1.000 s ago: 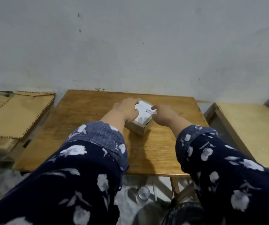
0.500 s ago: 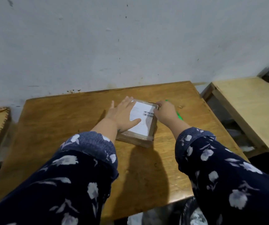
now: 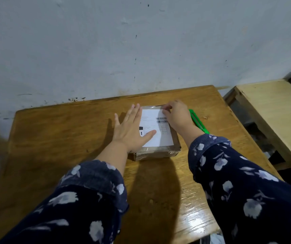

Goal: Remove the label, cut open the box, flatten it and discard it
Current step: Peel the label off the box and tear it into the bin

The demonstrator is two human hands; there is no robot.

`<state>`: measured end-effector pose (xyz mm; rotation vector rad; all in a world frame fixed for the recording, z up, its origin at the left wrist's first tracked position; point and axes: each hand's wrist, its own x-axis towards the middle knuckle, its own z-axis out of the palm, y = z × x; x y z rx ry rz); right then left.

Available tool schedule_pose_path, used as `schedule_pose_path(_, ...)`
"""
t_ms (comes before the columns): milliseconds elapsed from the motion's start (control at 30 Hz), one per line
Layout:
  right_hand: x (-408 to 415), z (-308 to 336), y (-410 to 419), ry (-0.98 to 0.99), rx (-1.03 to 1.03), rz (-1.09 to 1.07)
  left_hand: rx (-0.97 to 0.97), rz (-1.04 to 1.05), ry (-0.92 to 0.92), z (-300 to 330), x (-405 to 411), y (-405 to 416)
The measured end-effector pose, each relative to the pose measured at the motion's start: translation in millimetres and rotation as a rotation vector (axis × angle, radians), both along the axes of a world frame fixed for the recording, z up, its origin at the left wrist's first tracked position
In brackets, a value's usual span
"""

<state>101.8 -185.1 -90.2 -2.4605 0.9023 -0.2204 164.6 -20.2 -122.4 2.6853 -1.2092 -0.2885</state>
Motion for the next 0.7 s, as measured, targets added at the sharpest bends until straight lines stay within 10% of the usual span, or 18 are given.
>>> schedule_pose_path(700,7,-3,7,0.300,-0.466,0.092,-0.056,0.016,0.018,-2,2,-2)
